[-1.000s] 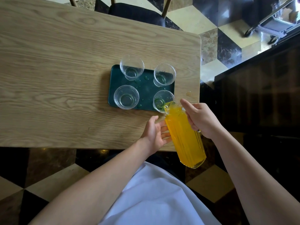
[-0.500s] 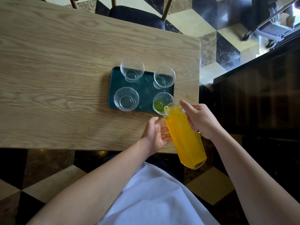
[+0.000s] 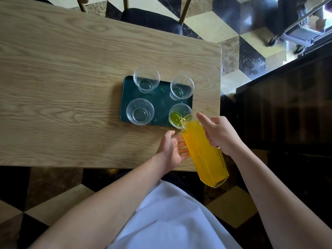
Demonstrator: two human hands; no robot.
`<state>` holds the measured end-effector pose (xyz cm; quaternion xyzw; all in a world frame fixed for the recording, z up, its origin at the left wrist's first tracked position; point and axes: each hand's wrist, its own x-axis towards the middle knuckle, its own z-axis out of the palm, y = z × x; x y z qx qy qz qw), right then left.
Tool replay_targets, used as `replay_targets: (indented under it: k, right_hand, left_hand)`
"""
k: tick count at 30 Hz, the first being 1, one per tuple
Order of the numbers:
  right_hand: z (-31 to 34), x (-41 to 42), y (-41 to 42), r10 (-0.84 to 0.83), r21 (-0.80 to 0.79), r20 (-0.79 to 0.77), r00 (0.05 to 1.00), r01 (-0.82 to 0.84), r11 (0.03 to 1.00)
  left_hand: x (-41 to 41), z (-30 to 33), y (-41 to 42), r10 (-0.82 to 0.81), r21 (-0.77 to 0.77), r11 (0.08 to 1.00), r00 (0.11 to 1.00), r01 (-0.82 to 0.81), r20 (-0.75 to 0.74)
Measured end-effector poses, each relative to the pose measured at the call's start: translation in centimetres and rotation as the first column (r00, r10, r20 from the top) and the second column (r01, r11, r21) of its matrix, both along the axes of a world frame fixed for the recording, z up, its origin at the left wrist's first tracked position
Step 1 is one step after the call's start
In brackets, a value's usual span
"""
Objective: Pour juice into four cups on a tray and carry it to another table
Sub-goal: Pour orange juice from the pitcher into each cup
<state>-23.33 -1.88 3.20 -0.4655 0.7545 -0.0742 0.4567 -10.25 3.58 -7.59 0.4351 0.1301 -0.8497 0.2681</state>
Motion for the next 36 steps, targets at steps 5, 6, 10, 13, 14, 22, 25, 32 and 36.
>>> replay_targets:
  k: [5,6,10,13,14,22,25,32,36]
  right_hand:
    - [-0.01,0.16,-0.01,0.001,-0.004,-0.014,1.000,-0.001,1.000]
    - [0.00,0.17,0.00,0.000,-0.002,-0.015,1.000,0.000,1.000]
    - [-0.01,0.24,0.02,0.014,-0.004,-0.030,0.999,-0.014,1.000]
    - [0.03,0.45,-0.02,0.025,0.002,-0.046,0.999,-0.025,1.000]
    - [0.06,0.48,-0.02,0.025,0.003,-0.051,0.998,-0.025,1.000]
    - [0.06,0.63,-0.34,0.014,0.003,-0.054,0.998,-0.013,1.000]
    - [0.04,0.69,-0.37,0.007,-0.001,-0.055,0.998,-0.007,1.000]
    - [-0.12,0.64,-0.34,0.013,-0.006,-0.054,0.998,-0.014,1.000]
    - [-0.29,0.73,-0.20,0.036,-0.007,-0.077,0.996,-0.037,0.999]
  left_hand:
    - [-0.03,-0.09,-0.06,-0.002,0.000,1.000,1.000,0.002,-0.002]
    - [-0.03,-0.09,-0.06,-0.001,0.001,1.000,1.000,0.001,-0.003]
    - [-0.11,-0.11,-0.04,0.001,0.002,1.000,1.000,-0.001,-0.006]
    - [-0.11,-0.15,0.07,0.007,0.005,1.000,1.000,-0.007,-0.012]
    - [-0.10,-0.17,0.09,0.012,0.007,1.000,1.000,-0.012,-0.016]
    - [0.16,-0.13,0.32,0.048,0.015,0.999,0.997,-0.047,-0.060]
    - [0.23,0.03,0.29,0.047,0.008,0.999,0.997,-0.047,-0.067]
    - [0.13,-0.08,0.31,0.053,0.025,0.998,0.997,-0.051,-0.061]
    - [0.18,0.13,0.34,0.045,0.025,0.999,0.998,-0.044,-0.046]
